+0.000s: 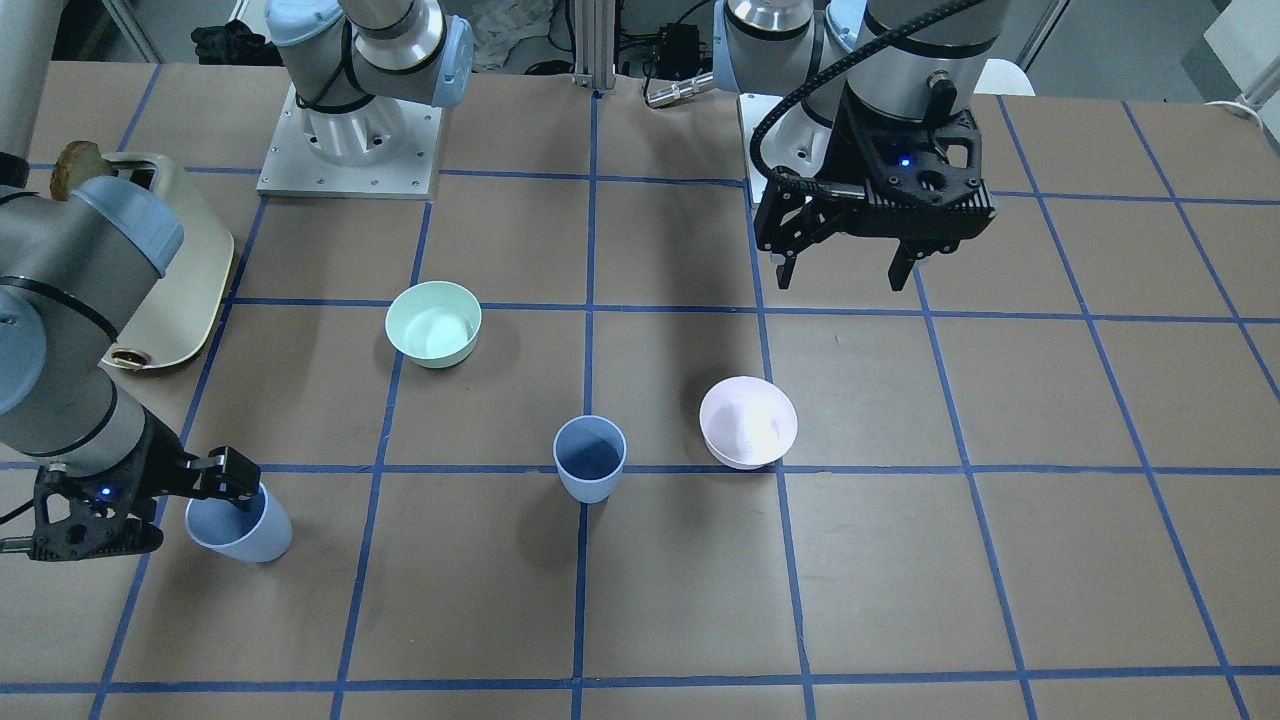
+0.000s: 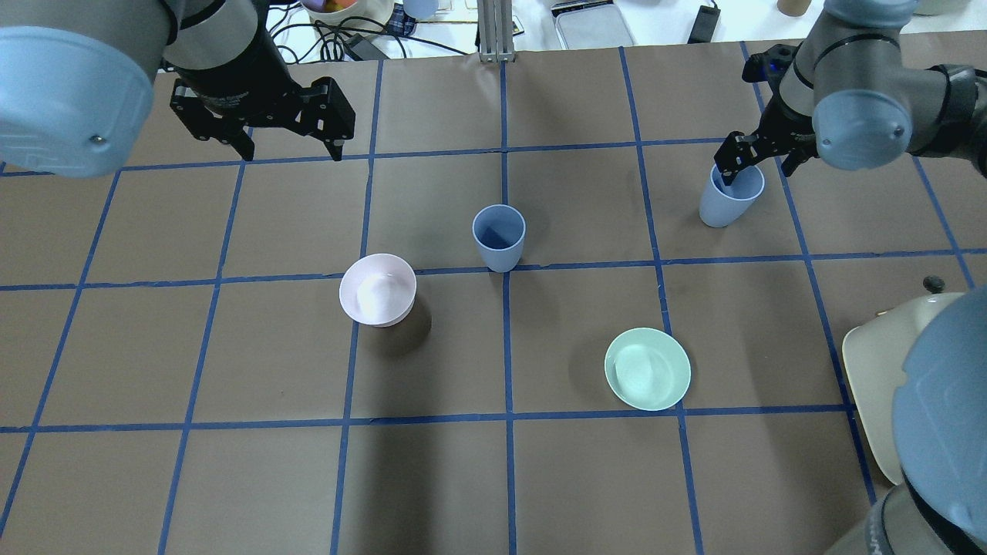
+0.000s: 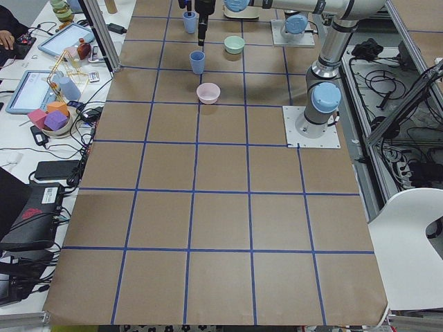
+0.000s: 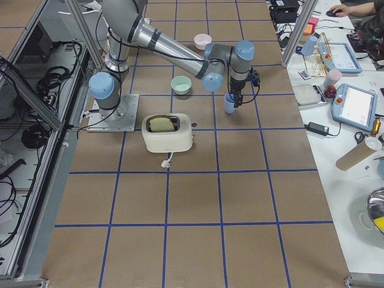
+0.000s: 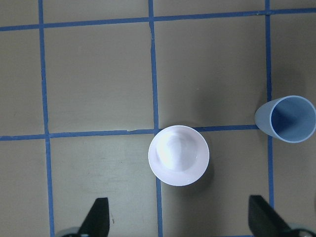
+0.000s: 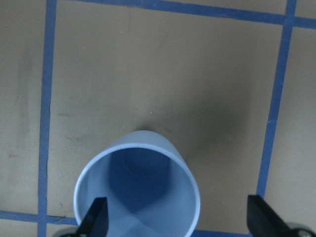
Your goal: Stack blue cups with both arms
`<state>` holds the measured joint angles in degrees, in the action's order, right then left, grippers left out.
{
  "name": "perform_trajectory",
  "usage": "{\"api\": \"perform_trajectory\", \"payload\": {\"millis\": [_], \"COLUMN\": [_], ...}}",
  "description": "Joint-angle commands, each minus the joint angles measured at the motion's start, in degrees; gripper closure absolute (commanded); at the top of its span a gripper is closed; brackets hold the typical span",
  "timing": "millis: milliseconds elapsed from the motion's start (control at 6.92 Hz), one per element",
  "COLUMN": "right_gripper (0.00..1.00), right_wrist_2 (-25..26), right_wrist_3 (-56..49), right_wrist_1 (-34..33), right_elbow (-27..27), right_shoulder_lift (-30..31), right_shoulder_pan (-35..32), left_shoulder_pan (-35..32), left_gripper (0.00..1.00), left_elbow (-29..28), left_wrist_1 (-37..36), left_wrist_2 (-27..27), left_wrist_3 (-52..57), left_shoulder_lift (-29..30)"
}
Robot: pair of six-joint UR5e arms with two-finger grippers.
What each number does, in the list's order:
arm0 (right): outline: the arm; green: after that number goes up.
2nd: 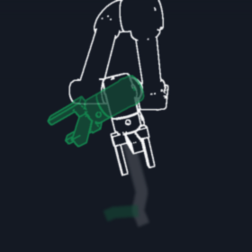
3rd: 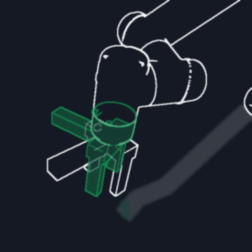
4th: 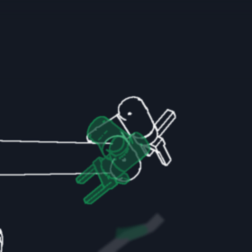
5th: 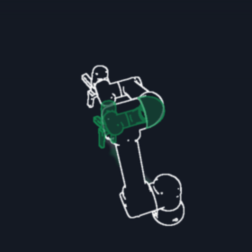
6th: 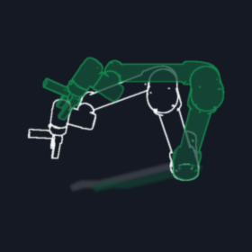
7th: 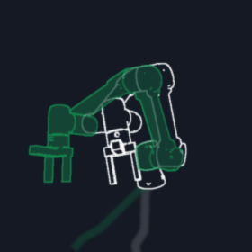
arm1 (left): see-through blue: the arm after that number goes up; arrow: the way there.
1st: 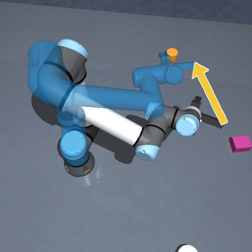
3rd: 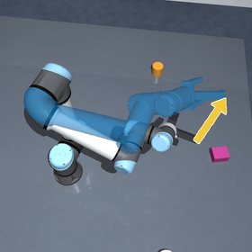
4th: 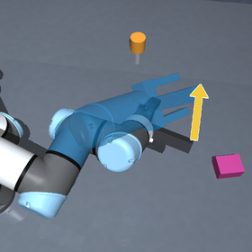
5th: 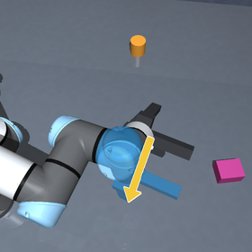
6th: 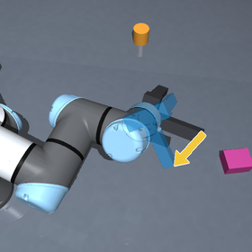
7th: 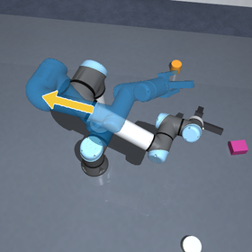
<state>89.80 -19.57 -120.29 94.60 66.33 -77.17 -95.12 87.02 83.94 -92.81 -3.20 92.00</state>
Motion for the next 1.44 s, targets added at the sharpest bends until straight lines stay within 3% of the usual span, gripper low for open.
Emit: {"api": "perform_trajectory", "payload": {"millis": [0, 144, 289, 722, 867, 1300], "right_gripper": [0.62, 0.85, 1.0, 1.0, 1.0, 1.0], "right_wrist_2": [-0.15, 0.11, 0.12, -1.19, -5.03, -5.77], "right_wrist_3": [-0.29, -0.21, 0.14, 5.11, 9.5, 31.17], "right_wrist_1": [-1.87, -1.7, -1.35, -0.56, 2.4, 13.56], "right_elbow": [0.85, 1.03, 1.11, -0.55, -0.99, -9.84], "right_shoulder_lift": [-0.24, -0.24, -0.15, 3.17, 5.19, 6.09], "right_shoulder_pan": [0.0, 0.0, 0.0, -0.35, -1.14, -15.07], "left_shoulder_pan": [0.02, 0.02, 0.02, 0.02, 0.02, 0.02], "left_gripper": [0.0, 0.0, 0.0, 0.0, 0.0, 0.0], "left_elbow": [0.08, 0.08, 0.08, -0.1, -0.1, -0.1], "left_wrist_1": [0.0, 0.0, 0.09, 0.0, 0.0, 0.0], "left_wrist_2": [-0.09, -0.18, -0.27, -0.27, -0.27, -0.35], "left_wrist_3": [0.21, 0.21, 0.21, 0.21, 0.21, 0.21], "left_shoulder_lift": [-0.07, -0.16, -0.16, -0.16, -0.16, -0.16]}}
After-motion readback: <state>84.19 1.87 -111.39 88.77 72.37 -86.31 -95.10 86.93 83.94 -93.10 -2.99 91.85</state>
